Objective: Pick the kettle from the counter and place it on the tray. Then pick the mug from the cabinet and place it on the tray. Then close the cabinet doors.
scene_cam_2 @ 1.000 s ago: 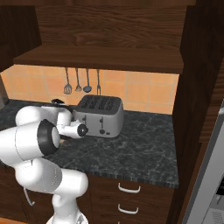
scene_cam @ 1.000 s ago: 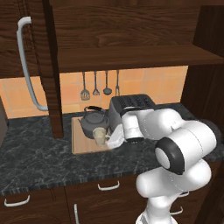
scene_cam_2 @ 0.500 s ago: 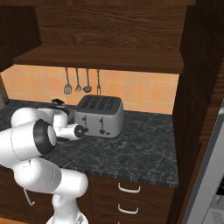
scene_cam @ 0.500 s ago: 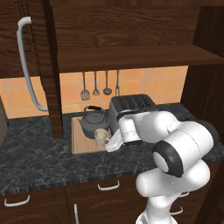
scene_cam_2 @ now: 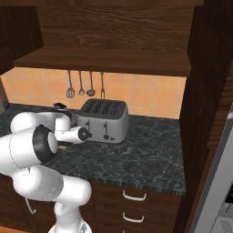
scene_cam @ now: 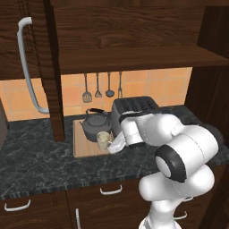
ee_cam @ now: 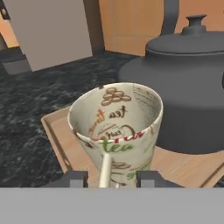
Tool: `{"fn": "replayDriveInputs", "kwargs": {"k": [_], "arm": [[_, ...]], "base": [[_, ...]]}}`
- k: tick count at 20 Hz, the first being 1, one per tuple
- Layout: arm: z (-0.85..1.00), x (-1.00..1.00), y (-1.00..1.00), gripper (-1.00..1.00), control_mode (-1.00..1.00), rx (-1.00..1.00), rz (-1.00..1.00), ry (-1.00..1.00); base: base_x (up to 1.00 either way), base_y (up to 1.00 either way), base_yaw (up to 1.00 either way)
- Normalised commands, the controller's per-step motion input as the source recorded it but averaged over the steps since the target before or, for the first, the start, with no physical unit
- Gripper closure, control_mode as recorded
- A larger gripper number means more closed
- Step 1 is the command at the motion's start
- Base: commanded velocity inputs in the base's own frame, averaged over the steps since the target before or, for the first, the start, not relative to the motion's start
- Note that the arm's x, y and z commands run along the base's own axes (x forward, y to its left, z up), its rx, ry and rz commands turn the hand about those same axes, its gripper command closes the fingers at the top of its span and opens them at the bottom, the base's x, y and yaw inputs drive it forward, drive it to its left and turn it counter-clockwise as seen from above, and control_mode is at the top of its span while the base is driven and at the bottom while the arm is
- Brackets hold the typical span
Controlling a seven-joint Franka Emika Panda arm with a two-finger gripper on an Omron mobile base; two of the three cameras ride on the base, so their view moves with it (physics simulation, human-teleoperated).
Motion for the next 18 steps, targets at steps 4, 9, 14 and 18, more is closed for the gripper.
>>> {"fn": "replayDriveInputs", "kwargs": {"k": [4,9,14,18], "arm": [[0.31,-0.12,-0.07,-1.0,-1.0,0.0,-0.05,-0.09],[0.62,-0.36,-0.13,-1.0,-1.0,0.0,-0.14,-0.01],[0.84,-0.46,-0.19,-1.0,-1.0,0.0,-0.22,0.11],[0.96,-0.44,-0.25,-1.0,-1.0,-0.01,-0.28,0.27]], "base": [[0.0,0.0,0.0],[0.0,0.0,0.0],[0.0,0.0,0.0],[0.0,0.0,0.0]]}}
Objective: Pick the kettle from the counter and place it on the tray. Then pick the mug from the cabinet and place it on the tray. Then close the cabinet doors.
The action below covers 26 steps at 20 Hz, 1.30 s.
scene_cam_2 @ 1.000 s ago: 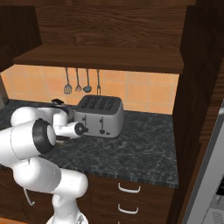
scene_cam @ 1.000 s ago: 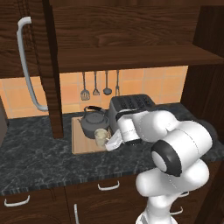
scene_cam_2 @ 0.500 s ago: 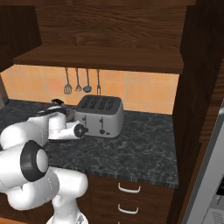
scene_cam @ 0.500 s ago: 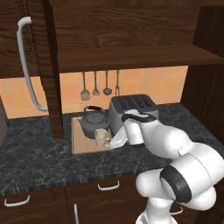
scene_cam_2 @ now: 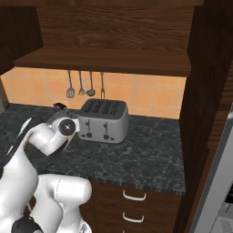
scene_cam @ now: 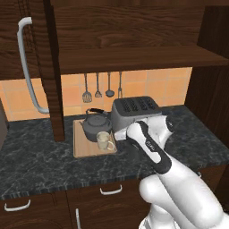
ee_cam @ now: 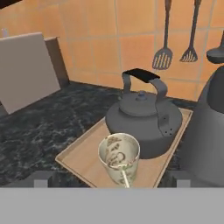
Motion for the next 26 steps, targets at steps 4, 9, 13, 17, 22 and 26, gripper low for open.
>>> {"fn": "replayDriveInputs", "kwargs": {"k": [4,9,13,17,22,26], "arm": [[0.54,-0.45,-0.32,-1.0,-1.0,-0.02,-0.31,0.28],[0.02,-0.1,-0.12,-1.0,-1.0,-0.04,-0.33,0.21],[0.0,0.0,-0.04,-1.0,-1.0,0.0,0.0,0.04],[0.07,-0.34,-0.4,-1.0,-1.0,0.07,-0.27,0.0],[0.15,-0.59,-0.57,-1.0,-1.0,0.18,-0.36,-0.01],[0.14,-0.69,-0.62,-1.0,-1.0,0.27,-0.3,-0.05]], "base": [[0.0,0.0,0.0],[0.0,0.0,0.0],[0.0,0.0,0.0],[0.0,0.0,0.0],[0.0,0.0,0.0],[0.0,0.0,0.0]]}}
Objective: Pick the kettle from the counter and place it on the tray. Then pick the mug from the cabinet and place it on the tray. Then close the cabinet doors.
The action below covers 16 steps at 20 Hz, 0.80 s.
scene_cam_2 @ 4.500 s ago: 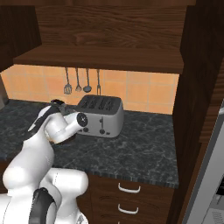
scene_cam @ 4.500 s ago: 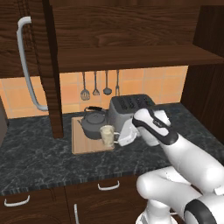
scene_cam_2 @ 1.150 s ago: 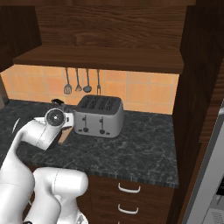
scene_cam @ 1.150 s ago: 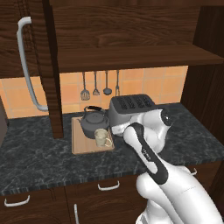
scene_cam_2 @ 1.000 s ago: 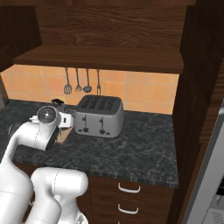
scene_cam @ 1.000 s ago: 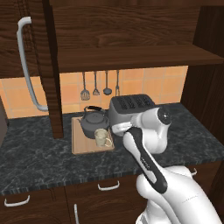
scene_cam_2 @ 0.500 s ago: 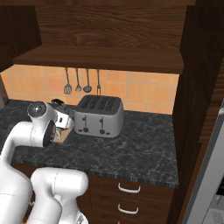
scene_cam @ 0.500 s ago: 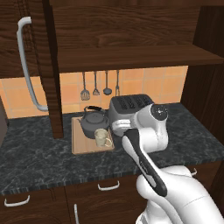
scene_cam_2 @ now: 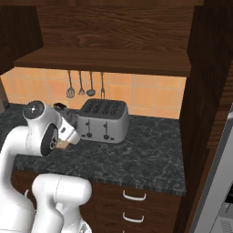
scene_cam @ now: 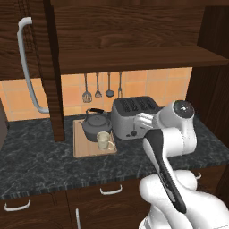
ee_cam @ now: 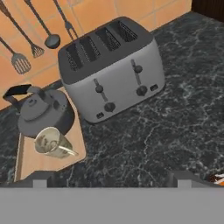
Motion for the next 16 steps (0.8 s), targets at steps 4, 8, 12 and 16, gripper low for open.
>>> {"fn": "replayDriveInputs", "kwargs": {"k": [4,8,12,16], "arm": [[0.0,-0.61,-0.69,-1.0,-1.0,0.24,-0.15,-0.03],[0.0,-0.61,-0.55,-1.0,-1.0,0.07,-0.08,-0.05],[0.0,-0.24,-0.62,-1.0,-1.0,0.05,-0.11,0.0],[0.0,-0.15,-0.63,-1.0,-1.0,0.04,-0.1,0.0]], "base": [[0.0,0.0,0.0],[0.0,0.0,0.0],[0.0,0.0,0.0],[0.0,0.0,0.0]]}}
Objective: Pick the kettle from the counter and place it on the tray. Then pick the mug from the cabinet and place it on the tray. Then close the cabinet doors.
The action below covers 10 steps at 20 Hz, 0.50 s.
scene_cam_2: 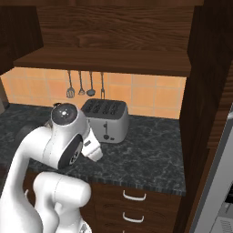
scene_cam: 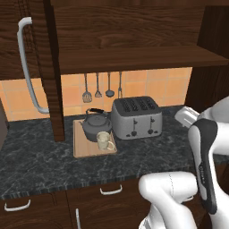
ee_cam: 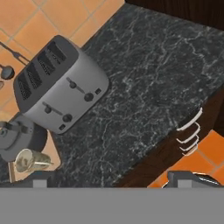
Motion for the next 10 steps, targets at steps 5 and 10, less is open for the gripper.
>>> {"fn": "replayDriveInputs", "kwargs": {"k": [5,10], "arm": [[0.0,-0.04,-0.46,-1.0,-1.0,0.01,-0.08,0.0],[0.0,0.0,-0.05,-1.0,-1.0,0.0,0.0,0.0]], "base": [[0.0,0.0,0.0],[0.0,0.0,0.0]]}}
